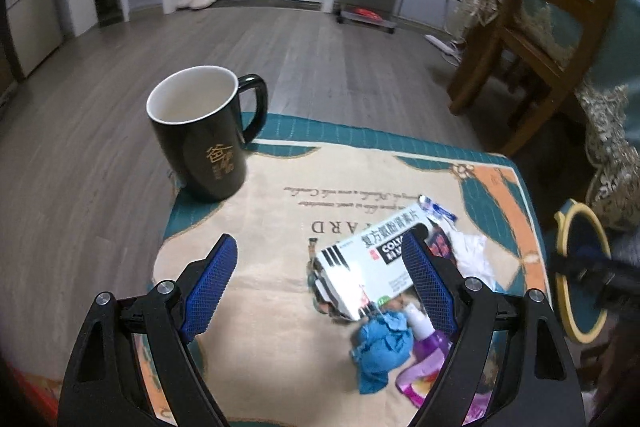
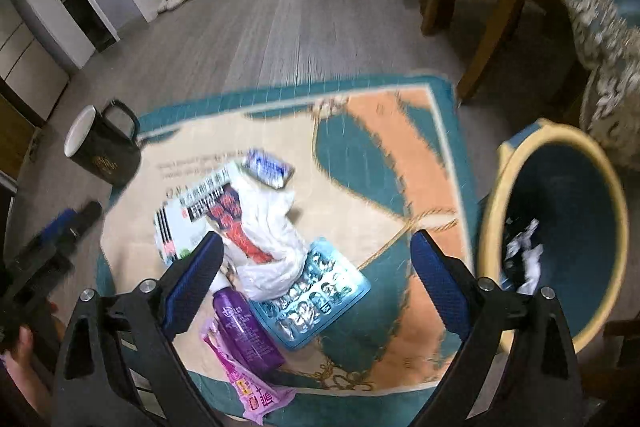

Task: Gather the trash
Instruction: 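Grasp the white-red snack bag with the left tool while the right tool grasps a white tissue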

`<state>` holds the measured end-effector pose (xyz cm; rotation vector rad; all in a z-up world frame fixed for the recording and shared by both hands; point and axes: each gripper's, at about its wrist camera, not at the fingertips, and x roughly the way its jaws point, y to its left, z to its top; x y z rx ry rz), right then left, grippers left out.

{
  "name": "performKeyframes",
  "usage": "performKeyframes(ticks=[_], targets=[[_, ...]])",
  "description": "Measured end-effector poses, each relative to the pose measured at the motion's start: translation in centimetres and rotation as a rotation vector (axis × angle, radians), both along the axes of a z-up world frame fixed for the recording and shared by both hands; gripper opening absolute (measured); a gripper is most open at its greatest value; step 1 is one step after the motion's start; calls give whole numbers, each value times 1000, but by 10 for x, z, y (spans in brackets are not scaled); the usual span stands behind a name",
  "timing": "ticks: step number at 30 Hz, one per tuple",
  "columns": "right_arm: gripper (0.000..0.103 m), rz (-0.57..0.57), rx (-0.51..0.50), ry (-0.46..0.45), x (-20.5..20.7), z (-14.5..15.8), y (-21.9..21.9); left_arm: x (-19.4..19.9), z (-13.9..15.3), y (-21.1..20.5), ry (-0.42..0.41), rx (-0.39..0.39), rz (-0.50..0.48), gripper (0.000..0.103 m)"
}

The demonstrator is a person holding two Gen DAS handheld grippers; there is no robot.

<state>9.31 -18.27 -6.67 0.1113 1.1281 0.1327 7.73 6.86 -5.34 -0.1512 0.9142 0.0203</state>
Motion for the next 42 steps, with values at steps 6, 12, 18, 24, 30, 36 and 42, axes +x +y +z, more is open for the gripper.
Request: performKeyframes(ticks=[6,12,18,24,30,36,42], targets=[[69,27,20,120,10,-43,11,8,-9,-4,20,4,1,85],[22,64,45,193,14,-67,25,14,-15,-13,36,1,-28,85],[10,60,88,166,11,-55,14,17,-16,-31,33,35,-79,84],[10,3,146,104,7,-31,-15,20,-19,-46,43,27,-117,84],[10,-66,171,27,4,6,-47,25,-31,-80,75,5,-222,84],[10,-93,189,17,8,7,-59,30,-56,-113,152,36,-310,84],[10,-116,200,41,10,-2,-69,34,-77,-125,223,21,-320,65]])
